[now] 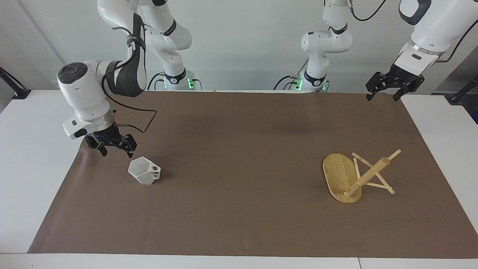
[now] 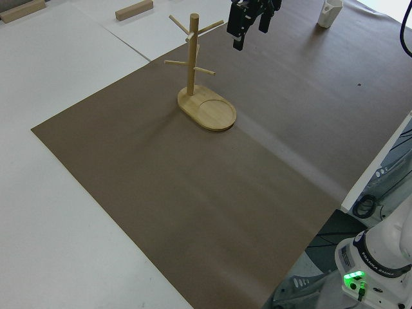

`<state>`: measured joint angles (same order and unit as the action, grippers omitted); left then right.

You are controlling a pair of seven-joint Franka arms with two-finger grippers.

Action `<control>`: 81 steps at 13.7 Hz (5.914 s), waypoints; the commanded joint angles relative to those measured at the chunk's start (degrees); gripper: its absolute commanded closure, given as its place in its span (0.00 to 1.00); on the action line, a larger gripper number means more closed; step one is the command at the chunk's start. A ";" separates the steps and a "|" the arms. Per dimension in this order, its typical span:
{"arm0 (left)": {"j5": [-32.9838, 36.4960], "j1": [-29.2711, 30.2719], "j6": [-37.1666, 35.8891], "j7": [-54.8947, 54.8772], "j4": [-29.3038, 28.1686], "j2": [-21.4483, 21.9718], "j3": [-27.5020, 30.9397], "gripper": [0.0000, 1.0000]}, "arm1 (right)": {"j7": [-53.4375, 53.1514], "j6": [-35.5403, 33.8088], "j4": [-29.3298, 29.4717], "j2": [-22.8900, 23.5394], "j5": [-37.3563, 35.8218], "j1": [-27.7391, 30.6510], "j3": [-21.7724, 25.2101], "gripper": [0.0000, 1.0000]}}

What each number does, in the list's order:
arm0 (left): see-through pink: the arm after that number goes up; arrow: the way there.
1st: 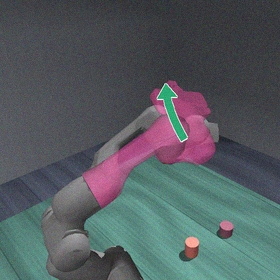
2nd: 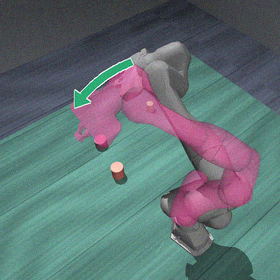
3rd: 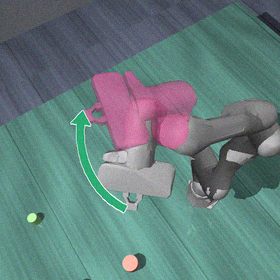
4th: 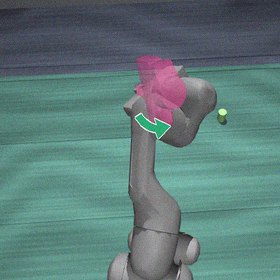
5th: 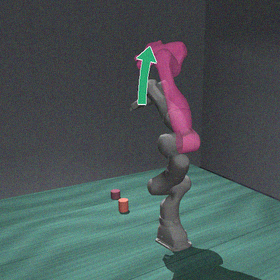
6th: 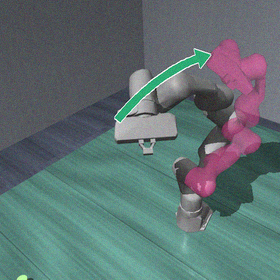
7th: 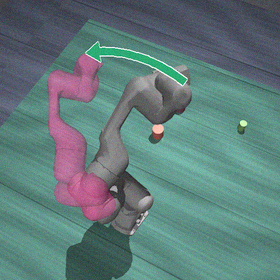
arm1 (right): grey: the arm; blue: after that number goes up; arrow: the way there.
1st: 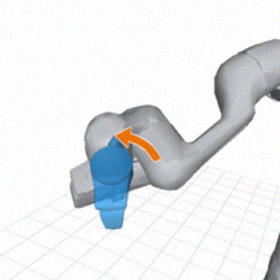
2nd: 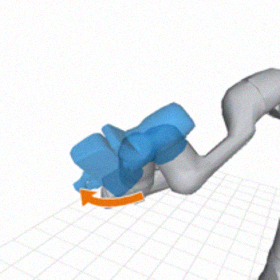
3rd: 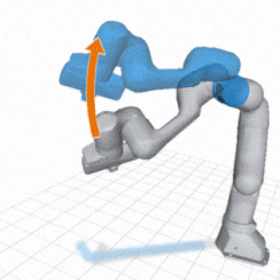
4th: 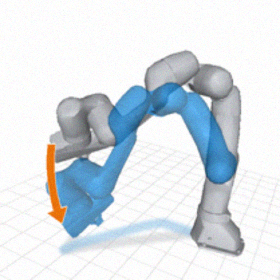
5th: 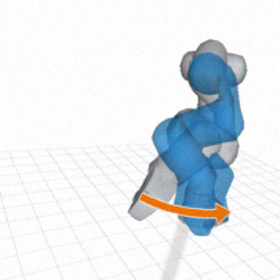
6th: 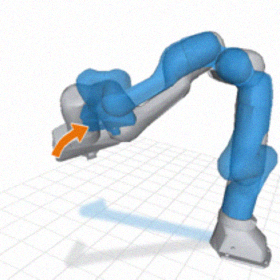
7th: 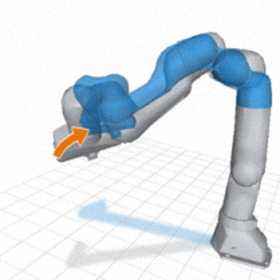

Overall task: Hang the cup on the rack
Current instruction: 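Reach the right gripper to the white mug and grasp its rim, then carry the white mug toward the left gripper while the left gripper approaches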

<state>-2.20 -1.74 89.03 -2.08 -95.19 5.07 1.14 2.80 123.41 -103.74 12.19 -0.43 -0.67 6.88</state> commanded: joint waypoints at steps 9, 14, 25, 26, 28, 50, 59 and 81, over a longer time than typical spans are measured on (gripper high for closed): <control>1.24 0.68 0.45 0.49 -1.05 0.64 -0.61 0.00 | -0.61 6.22 -4.54 1.52 -0.10 -0.21 -0.29 0.00; 1.24 0.68 0.45 0.49 -1.05 0.64 -0.61 0.00 | -0.78 9.92 -5.07 3.98 -0.01 -0.21 -0.29 0.00; 1.24 0.68 0.45 0.49 -1.05 0.64 -0.61 0.00 | -0.96 9.22 -4.46 5.39 -0.01 -0.21 -0.37 0.31; 1.24 0.68 0.45 0.49 -1.05 0.64 -0.61 0.00 | -0.87 9.22 -4.46 5.39 -0.10 -0.21 -0.37 0.40; 1.24 0.68 0.45 0.49 -1.05 0.64 -0.61 0.00 | -0.96 9.22 -4.37 5.39 -0.10 -0.30 -0.37 0.59; 1.24 0.68 0.45 0.49 -1.05 0.64 -0.61 0.00 | -0.78 2.90 -0.94 3.20 0.07 -0.30 -3.44 1.00; 1.24 -0.02 -2.97 4.07 -1.13 0.91 -0.70 0.00 | -1.13 -2.29 -0.41 -0.23 18.44 -0.39 -10.90 1.00; -39.25 8.23 0.78 84.94 -24.15 12.25 -2.28 0.00 | -12.02 9.46 0.64 -1.64 54.29 -3.62 -32.80 1.00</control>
<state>-35.97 4.05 85.46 78.58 -113.90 14.23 -0.88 -6.97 129.48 -103.28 10.39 51.19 -2.60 -25.00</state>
